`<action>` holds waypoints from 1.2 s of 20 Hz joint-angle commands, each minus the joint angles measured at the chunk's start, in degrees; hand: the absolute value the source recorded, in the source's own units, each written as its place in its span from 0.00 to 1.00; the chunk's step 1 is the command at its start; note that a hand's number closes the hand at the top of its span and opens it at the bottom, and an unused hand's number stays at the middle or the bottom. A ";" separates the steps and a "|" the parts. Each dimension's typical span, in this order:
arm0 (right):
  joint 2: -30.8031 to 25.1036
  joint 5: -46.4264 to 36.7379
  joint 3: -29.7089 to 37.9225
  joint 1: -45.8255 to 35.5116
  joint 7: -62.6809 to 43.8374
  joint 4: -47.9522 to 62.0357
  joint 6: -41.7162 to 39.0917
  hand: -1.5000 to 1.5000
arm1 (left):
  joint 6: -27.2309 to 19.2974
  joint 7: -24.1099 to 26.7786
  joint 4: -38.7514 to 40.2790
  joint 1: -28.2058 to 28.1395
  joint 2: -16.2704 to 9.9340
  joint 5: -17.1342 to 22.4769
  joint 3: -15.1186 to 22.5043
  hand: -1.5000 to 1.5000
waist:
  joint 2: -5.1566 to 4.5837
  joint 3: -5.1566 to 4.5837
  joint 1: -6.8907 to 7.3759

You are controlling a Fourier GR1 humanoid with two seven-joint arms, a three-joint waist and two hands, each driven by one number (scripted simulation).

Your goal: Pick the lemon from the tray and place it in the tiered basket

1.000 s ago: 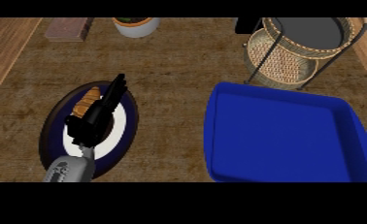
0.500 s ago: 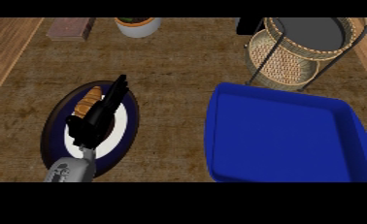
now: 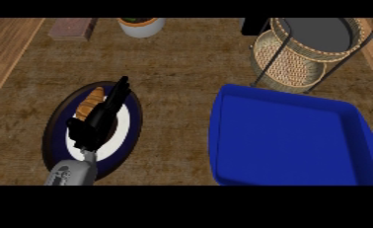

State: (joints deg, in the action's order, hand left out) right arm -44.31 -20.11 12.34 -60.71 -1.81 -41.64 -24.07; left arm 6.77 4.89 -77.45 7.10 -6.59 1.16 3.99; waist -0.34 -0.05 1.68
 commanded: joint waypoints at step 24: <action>18.52 2.23 4.45 -12.19 -11.53 25.19 3.09 1.00 | 1.01 -1.93 -2.02 -0.93 -0.11 -0.05 -1.05 0.50 | 0.25 0.03 -0.71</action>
State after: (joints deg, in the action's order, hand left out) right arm -27.14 -20.77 14.19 -73.89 -7.03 -20.24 -18.32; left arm 7.12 3.46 -78.83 7.18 -6.15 0.54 3.30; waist -0.07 -0.14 1.29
